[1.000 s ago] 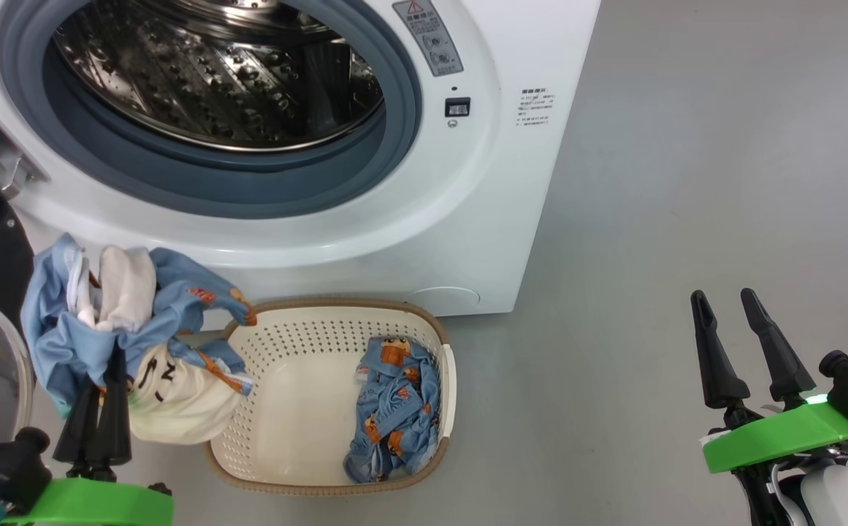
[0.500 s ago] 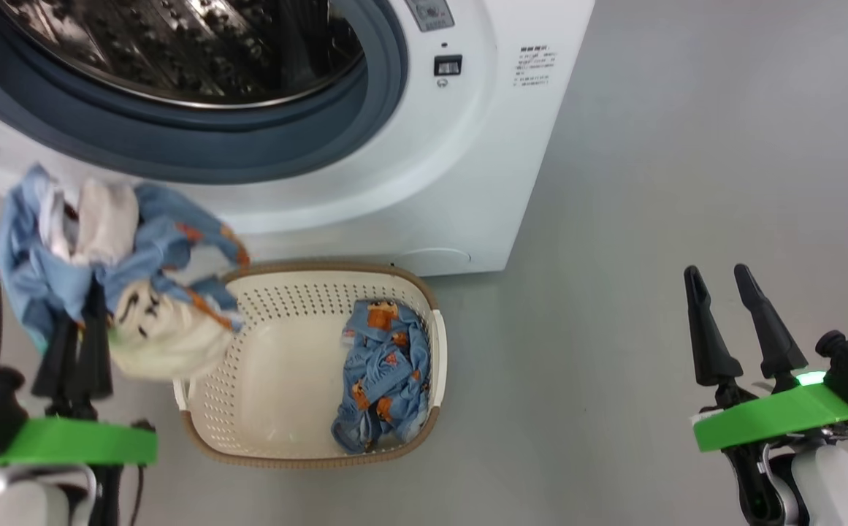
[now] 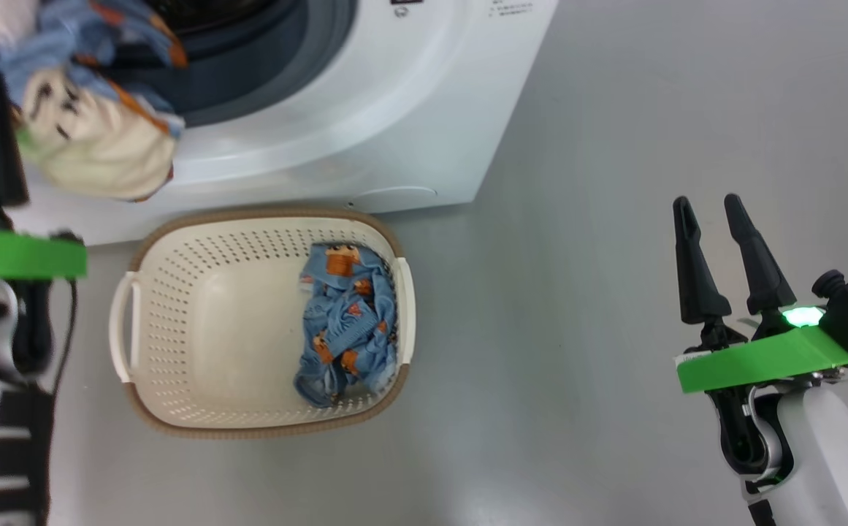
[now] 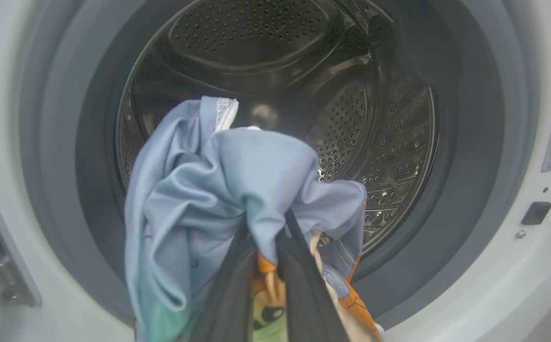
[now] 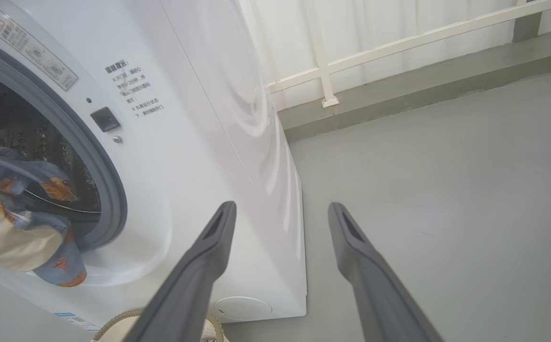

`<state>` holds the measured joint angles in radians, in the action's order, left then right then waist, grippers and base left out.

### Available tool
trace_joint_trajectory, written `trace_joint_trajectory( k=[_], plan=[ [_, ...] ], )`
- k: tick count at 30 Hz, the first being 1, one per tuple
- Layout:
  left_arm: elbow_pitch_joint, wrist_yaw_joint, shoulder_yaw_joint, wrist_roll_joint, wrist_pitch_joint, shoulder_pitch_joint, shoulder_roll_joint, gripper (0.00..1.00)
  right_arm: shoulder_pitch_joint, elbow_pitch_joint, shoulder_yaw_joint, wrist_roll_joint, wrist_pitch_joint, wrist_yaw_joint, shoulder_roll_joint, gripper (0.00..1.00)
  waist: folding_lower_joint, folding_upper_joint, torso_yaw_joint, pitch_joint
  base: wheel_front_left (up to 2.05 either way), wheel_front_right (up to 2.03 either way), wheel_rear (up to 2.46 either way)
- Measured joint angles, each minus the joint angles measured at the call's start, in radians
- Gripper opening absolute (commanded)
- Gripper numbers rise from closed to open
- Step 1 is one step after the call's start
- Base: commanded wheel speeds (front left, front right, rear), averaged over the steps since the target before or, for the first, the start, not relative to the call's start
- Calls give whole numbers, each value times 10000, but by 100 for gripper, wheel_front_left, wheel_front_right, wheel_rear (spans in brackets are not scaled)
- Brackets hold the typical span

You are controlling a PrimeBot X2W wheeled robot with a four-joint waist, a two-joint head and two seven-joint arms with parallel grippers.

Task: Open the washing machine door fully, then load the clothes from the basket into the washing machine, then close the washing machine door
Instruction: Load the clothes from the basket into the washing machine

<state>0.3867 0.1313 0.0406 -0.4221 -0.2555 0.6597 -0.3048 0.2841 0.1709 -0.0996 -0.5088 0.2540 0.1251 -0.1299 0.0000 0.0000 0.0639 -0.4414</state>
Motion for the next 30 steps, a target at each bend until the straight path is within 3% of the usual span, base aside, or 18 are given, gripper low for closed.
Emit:
trace_joint_trajectory(
  k=[8, 14, 19, 26, 27, 28, 29, 30],
  plan=[
    [2056, 0, 577, -1172, 0, 2568, -401, 0, 360, 10, -148, 4, 0, 0, 105, 100, 0, 1, 608, -618, 0, 0, 0],
    [3614, 0, 1363, -1436, 0, 4278, -803, 0, 647, 8, -274, 2, 0, 0, 134, 100, 0, 0, 1054, -915, 0, 0, 0],
    [3898, 0, 1561, -1883, 0, 5402, -1018, 0, 795, -17, -393, 2, 0, 0, 163, 100, 0, 0, 1372, -1170, 0, 0, 0],
    [3574, 0, 1442, -1427, -2, 5808, -1499, 0, 795, -46, -520, 4, 0, 0, 230, 100, 0, 0, 1747, -1437, 0, 0, 0],
    [3607, 0, 1475, -1400, -2, 5795, -1501, 16, 795, -42, -539, 4, 0, 0, 245, 100, 0, 0, 1776, -1443, 0, 0, 0],
    [3643, 0, 1513, -1296, -2, 5751, -1515, 69, 795, -40, -550, 4, 0, 0, 261, 100, 0, 0, 1797, -1439, 0, 0, 0],
    [3703, 0, 1517, -1237, -4, 5697, -1515, 100, 795, -42, -556, 4, 0, 0, 276, 100, 0, 0, 1811, -1433, 0, 0, 0],
    [3808, 0, 1528, -1214, -4, 5652, -1517, 100, 795, -40, -566, 4, 0, 0, 284, 100, 0, 0, 1820, -1427, 0, 0, 0]
  ],
)
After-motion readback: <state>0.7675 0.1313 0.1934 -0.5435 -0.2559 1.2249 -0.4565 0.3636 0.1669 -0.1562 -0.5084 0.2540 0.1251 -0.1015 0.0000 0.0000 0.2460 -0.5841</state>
